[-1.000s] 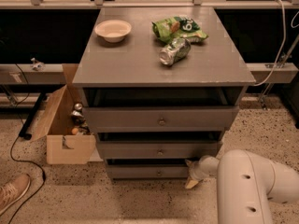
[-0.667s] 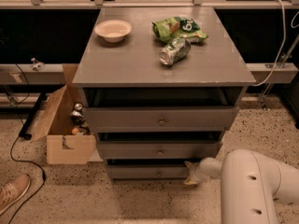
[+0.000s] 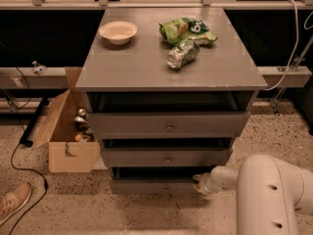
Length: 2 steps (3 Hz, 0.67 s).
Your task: Open bottom drawer
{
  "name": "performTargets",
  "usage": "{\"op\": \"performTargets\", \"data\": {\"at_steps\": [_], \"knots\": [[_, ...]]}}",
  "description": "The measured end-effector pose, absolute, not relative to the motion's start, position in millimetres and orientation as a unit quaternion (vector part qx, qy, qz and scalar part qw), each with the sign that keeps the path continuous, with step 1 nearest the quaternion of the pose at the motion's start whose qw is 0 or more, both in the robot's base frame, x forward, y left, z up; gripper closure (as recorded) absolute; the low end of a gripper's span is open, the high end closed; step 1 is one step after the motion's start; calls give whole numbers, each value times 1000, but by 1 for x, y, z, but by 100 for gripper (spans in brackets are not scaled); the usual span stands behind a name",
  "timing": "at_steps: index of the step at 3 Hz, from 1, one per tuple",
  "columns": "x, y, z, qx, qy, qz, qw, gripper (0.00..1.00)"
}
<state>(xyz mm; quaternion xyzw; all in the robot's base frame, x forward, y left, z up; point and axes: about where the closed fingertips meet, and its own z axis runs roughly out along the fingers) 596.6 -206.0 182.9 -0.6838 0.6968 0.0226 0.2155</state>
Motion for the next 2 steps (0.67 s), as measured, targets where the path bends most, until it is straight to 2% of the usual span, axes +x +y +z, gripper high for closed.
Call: {"op": "performTargets", "data": {"at_steps": [1, 2], "knots": [[597, -206, 188, -684, 697, 23, 216, 97], [597, -206, 188, -684, 697, 23, 216, 67]]}}
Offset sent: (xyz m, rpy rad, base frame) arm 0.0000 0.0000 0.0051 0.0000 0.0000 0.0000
